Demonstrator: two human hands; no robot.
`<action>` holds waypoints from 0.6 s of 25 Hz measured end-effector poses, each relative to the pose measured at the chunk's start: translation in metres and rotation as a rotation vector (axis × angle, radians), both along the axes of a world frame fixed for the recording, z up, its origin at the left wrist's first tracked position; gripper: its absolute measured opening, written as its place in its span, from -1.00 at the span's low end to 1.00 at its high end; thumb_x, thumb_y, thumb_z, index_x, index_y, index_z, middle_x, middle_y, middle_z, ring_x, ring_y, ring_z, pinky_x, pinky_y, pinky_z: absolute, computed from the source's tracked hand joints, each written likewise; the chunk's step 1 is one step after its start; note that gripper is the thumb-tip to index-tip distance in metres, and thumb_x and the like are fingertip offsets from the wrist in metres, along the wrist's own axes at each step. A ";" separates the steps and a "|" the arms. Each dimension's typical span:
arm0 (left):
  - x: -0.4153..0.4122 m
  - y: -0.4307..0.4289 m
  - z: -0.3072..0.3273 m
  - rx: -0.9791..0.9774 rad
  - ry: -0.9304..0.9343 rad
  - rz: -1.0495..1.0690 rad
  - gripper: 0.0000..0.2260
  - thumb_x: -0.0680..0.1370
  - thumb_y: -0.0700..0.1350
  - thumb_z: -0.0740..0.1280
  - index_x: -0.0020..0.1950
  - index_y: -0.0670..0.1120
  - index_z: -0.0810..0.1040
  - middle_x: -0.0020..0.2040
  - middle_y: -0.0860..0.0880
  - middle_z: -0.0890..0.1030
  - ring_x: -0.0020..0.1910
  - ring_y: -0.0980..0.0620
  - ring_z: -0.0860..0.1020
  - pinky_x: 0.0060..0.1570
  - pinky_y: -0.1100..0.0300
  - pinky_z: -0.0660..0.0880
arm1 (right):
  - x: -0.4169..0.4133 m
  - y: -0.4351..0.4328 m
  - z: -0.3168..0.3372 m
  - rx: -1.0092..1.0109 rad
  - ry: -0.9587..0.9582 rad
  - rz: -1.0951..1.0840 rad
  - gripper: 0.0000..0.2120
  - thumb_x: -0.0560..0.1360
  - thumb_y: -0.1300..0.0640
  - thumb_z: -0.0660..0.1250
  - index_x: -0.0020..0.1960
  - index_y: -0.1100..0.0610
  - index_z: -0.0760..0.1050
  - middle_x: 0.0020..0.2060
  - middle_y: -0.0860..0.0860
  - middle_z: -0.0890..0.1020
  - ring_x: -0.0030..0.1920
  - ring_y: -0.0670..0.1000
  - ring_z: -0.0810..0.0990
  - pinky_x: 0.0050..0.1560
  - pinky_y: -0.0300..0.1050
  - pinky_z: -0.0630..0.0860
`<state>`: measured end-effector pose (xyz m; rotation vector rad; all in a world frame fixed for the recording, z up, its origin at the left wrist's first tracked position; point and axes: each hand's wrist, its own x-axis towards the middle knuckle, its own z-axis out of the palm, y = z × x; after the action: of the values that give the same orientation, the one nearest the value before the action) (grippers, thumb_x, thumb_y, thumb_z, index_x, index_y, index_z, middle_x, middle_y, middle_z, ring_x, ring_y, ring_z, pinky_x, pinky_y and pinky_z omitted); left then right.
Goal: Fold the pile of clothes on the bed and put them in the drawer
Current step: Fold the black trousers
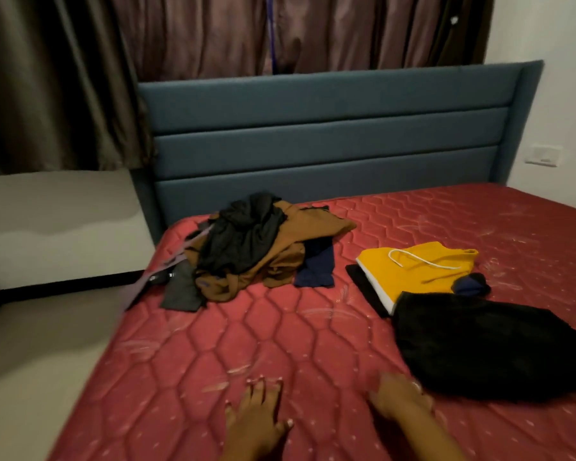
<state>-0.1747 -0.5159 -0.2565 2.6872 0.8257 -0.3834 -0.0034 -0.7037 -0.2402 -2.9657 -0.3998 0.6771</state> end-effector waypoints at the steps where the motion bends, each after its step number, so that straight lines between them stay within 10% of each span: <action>1: -0.017 0.030 0.004 0.009 -0.004 0.063 -0.29 0.53 0.26 0.18 0.56 0.20 -0.14 0.58 0.01 -0.20 0.55 -0.07 -0.20 0.43 -0.29 -0.10 | -0.010 0.040 0.008 0.043 -0.021 0.105 -0.54 0.52 -0.12 0.14 0.38 0.00 0.39 0.39 0.07 0.42 0.38 0.13 0.39 0.35 0.06 0.34; 11: -0.080 0.297 0.001 0.100 -0.055 0.298 0.03 0.31 0.36 0.41 0.56 0.17 -0.18 0.59 0.03 -0.14 0.56 -0.09 -0.14 0.46 -0.20 0.00 | -0.028 0.389 0.053 0.154 -0.306 0.511 -0.38 0.57 -0.01 0.20 0.54 -0.19 -0.01 0.56 -0.04 -0.13 0.52 0.18 -0.06 0.42 0.18 0.14; 15: -0.056 0.319 -0.020 -0.107 -0.024 0.227 0.22 0.12 0.46 0.40 0.54 0.17 -0.29 0.55 0.05 -0.33 0.52 -0.17 -0.30 0.45 -0.22 -0.19 | 0.016 0.449 0.045 0.006 -0.388 0.544 -0.56 0.61 -0.16 0.05 0.47 -0.12 0.22 0.55 -0.07 -0.25 0.52 0.25 -0.10 0.35 0.18 0.19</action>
<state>-0.2308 -0.1964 -0.2761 2.4618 1.0585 -0.3304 0.0128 -0.2545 -0.1950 -2.9774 -1.2576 0.1089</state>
